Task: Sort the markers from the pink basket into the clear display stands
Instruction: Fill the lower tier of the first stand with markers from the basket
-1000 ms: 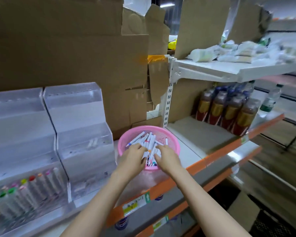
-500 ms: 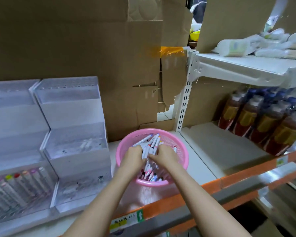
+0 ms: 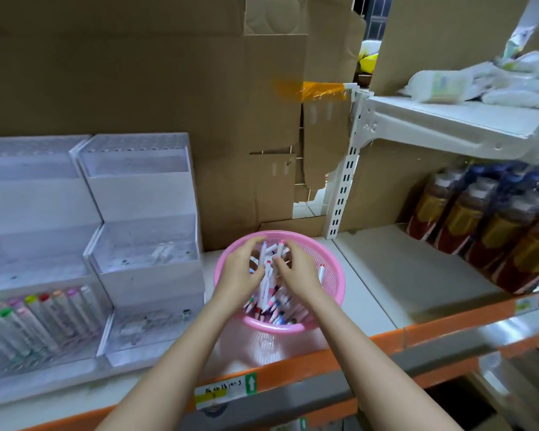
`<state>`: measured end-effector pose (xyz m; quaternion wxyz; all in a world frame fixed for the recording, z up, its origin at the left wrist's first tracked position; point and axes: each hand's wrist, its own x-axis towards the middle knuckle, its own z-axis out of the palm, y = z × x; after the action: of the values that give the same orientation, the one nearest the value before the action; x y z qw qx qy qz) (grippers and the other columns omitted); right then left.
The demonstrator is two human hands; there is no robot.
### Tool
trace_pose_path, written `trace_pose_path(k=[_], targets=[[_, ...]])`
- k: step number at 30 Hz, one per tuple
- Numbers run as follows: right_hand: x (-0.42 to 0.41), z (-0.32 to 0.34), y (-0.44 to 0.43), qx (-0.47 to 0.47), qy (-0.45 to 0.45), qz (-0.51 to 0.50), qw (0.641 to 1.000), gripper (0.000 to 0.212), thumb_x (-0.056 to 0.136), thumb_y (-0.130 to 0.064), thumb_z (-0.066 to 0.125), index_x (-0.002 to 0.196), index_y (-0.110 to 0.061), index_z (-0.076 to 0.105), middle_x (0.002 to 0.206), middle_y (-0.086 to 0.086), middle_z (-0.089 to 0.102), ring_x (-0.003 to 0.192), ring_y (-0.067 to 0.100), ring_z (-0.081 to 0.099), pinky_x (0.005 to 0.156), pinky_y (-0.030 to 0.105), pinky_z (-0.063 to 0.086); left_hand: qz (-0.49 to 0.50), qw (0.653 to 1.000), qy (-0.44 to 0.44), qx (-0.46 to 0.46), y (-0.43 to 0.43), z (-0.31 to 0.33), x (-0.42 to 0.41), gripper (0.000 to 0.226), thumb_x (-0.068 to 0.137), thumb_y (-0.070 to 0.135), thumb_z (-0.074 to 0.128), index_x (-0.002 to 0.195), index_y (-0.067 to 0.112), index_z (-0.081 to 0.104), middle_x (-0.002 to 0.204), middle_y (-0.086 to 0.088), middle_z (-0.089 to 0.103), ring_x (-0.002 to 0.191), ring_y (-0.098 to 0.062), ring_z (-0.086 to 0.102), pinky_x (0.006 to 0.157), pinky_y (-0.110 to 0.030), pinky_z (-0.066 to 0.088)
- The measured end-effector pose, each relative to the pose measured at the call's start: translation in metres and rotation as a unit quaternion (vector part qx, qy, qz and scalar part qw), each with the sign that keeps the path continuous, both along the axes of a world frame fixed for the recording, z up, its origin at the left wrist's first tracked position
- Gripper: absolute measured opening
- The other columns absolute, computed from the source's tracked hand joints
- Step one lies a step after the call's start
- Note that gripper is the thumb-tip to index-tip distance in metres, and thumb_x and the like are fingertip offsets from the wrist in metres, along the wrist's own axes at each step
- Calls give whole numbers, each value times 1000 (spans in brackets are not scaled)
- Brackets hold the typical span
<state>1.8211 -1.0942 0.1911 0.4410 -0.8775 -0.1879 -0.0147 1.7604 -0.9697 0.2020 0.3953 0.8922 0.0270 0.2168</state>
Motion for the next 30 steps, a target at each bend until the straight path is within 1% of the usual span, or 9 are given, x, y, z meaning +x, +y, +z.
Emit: trace_pose_path(k=[3,5,7,11,15,19,24,27,30], targets=[[-12,13,5,55,-46,17,997,42,93,-15,58,131,-19,42,86,5,69,79,19,64,64,31,42,-15,998,-53,-22,4,12,-10,49,79,-1,64,122,23,59,95,15,62,86,-2,61,73,-19,51],[-24,24,10,105,-81,29,991,41,92,-12,59,126,-23,41,80,1,67,71,11,63,64,31,49,-11,996,-84,-38,8,24,-20,48,80,-1,65,121,22,59,91,10,63,81,-4,62,70,-16,52],[-39,36,17,146,-103,45,983,35,91,-9,59,120,-21,43,81,-3,65,69,2,61,64,22,49,-6,993,-109,-44,16,35,-31,44,82,1,66,120,22,60,88,6,64,78,-6,63,68,-13,50],[-64,50,44,176,-119,71,975,34,91,-9,60,117,-26,45,78,2,66,66,8,60,64,26,48,8,991,-130,-41,39,52,-62,43,82,4,68,120,24,61,78,12,62,72,-4,62,68,-9,47],[-90,57,80,179,-129,98,970,32,91,-7,59,119,-18,48,76,1,67,59,3,55,60,21,43,39,988,-145,-28,74,62,-94,43,82,4,69,119,24,61,79,17,59,69,-3,62,63,-4,43],[-114,61,120,187,-135,115,966,31,91,-9,62,118,-18,50,75,3,65,59,13,60,60,34,50,70,987,-146,-6,116,62,-128,40,81,9,71,115,27,61,78,3,63,70,-4,63,62,-7,47],[-151,58,179,191,-121,151,962,36,91,-6,59,111,-33,45,74,-3,61,62,19,63,62,43,54,116,981,-155,-1,174,60,-175,39,79,6,73,111,25,62,85,5,63,76,0,61,65,-5,46],[-167,55,204,183,-127,170,960,28,92,-5,57,114,-19,47,78,3,62,60,15,60,57,34,50,132,978,-162,-12,203,57,-193,33,79,4,73,102,24,62,90,3,65,76,-5,63,66,-8,49],[-179,51,222,180,-152,176,956,25,91,-3,59,111,-12,48,82,4,60,67,14,59,57,18,44,148,975,-164,-40,224,53,-204,23,80,5,73,93,21,63,84,3,65,76,-7,64,64,-15,53]])
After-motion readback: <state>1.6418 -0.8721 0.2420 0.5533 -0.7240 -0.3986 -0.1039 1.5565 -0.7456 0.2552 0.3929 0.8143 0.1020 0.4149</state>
